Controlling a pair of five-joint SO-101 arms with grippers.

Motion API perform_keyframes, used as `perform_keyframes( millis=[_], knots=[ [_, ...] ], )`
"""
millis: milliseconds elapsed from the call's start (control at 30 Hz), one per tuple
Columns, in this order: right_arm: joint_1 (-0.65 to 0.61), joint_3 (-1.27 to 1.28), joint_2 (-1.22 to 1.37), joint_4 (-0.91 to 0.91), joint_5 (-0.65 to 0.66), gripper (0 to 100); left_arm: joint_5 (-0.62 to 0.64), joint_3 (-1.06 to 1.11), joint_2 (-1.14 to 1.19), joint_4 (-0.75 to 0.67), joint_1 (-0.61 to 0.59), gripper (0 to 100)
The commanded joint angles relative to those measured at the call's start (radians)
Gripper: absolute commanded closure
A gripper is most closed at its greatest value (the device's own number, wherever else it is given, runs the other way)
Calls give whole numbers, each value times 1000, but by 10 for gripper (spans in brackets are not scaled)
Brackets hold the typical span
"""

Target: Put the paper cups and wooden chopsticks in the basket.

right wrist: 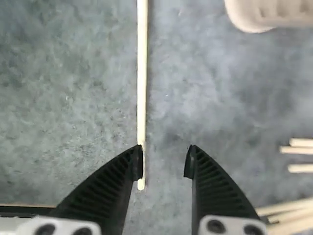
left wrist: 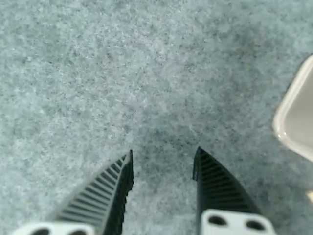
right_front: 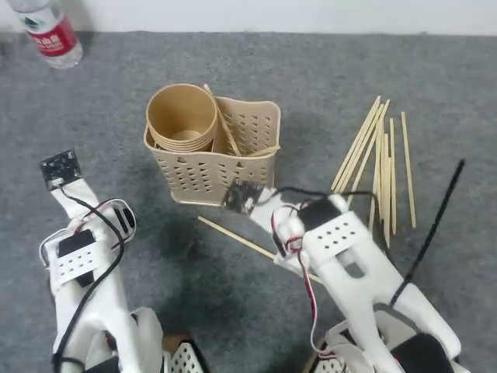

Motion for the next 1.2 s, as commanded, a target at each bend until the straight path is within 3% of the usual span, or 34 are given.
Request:
perform_keyframes(
  millis=[0,467,633,867,967,1167],
  knots=[
    [-10,44,-41,-76,31,854,8,-12,-8,-18,0,808],
    [-10,270,-39,-257,101,856,8,-7,-8,-35,0,808],
    [-10,278,-44,-263,106,998,8,-7,-8,-35,0,808],
    [-10,270,-53,-257,106,993,8,-7,-8,-35,0,808],
    [-5,169,-58,-140,103,993,8,-7,-8,-37,0,808],
    [-12,-198,-259,277,97,993,8,-7,-8,-37,2,808]
  ],
)
